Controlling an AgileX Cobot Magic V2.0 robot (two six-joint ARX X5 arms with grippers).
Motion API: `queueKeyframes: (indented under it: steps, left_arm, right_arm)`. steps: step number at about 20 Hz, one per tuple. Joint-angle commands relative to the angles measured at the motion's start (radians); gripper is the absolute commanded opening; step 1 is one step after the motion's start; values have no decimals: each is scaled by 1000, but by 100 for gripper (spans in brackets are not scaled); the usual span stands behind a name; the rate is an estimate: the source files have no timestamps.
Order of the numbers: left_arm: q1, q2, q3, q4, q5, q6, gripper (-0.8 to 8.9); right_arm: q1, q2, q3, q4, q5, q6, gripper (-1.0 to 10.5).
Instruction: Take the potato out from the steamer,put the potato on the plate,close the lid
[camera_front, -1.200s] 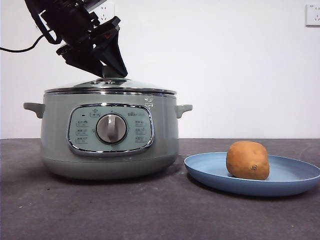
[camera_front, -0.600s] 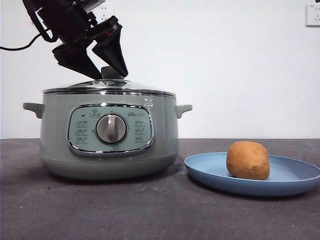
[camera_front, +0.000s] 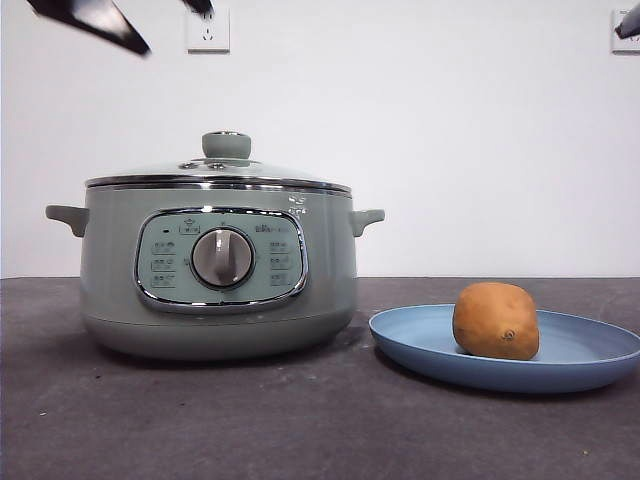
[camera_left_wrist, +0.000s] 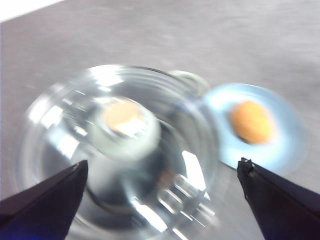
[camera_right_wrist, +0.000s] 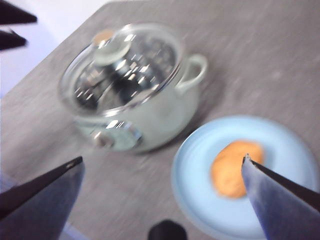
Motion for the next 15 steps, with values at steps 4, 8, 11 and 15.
queueKeyframes:
  steps: [4,8,11,15]
  left_arm:
    - [0,-157,-1,-252,92,-11,408]
    - [0,-197,-1,-396,117,-10,-24]
    - [0,-197,-1,-426,115,-5,-9]
    - [0,-197,-1,-424,116,-6,-9]
  right_arm:
    - [2,-2,-6,-117,-150,58,572]
    - [2,-2,-6,-162,-176,60,81]
    - [2,-2,-6,-167,-176,60,-8]
    - [2,-2,-6,-169,-173,60,-5]
